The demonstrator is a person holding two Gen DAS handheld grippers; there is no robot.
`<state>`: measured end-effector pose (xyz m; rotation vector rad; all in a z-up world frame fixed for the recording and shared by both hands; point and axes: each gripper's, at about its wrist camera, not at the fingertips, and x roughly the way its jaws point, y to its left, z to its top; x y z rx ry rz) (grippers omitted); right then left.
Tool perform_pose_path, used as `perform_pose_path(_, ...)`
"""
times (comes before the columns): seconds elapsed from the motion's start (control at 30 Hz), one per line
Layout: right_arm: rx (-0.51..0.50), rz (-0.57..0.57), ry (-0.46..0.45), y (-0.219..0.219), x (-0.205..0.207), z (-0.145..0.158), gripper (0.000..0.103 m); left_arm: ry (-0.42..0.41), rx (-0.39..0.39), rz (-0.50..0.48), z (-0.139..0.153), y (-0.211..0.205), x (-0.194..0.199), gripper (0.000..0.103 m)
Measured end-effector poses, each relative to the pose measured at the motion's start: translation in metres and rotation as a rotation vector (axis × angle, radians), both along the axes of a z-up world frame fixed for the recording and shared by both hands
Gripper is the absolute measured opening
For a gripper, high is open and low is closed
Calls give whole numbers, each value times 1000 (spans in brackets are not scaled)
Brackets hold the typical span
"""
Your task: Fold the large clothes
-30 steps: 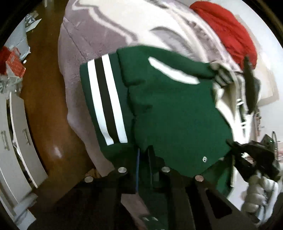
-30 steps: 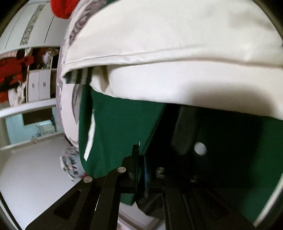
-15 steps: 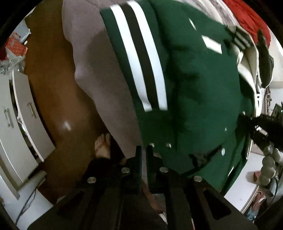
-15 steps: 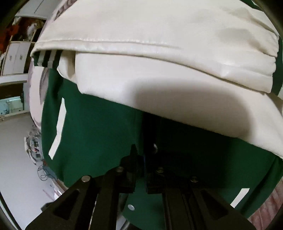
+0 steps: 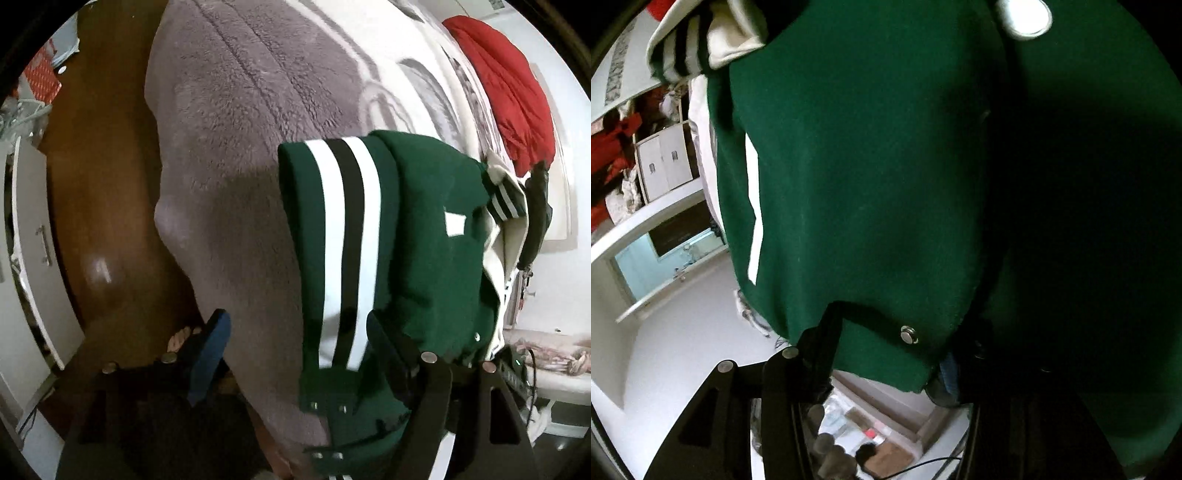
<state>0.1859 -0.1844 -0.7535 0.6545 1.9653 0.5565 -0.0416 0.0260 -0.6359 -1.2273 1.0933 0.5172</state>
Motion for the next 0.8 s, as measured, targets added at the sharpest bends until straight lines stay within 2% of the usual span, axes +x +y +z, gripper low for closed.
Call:
perform_pose_path(0.03,-11,-1,-28,-2,-2,4,6,-10,-3,-2,-5,1,6,74)
perform_pose_path(0.1,10,-32,-25,-11,-6,8,5,-38,-15,-1,-7,3,15,71)
perform_pose_path(0.13,9,-33,-35,-17,-8,13,5,-72,-6,10,-5,3,16,44)
perform_pose_path(0.17,-10,-12,-59,-23,-11,22,5,-118,13,14,2,1,15,3)
perform_pose_path(0.3,-20,-2,-93,-45,-11,53,5,-175,24,19,28,-15,5,1)
perform_pose_path(0.37,-31,9,-111,-48,-10,71,5,-208,-2,41,49,-25,-9,1)
perform_pose_path(0.47,-31,32,-120,-47,-6,90,5,-211,-7,17,58,-30,-16,1)
perform_pose_path(0.53,-82,79,-140,-36,1,87,5,-169,-4,-23,46,-32,-15,2)
perform_pose_path(0.57,-160,139,-175,-35,1,78,5,-157,-16,-44,40,-33,-11,3)
perform_pose_path(0.6,-187,172,-182,-29,4,69,5,-123,-15,-73,35,-34,-5,4)
perform_pose_path(0.67,-249,246,-161,-24,4,39,5,-37,8,-155,29,-37,9,5)
perform_pose_path(0.73,-244,224,-131,-25,6,32,8,0,51,-196,35,-39,14,9)
perform_pose_path(0.8,-231,223,-115,-29,8,41,14,38,134,-257,46,-41,19,29)
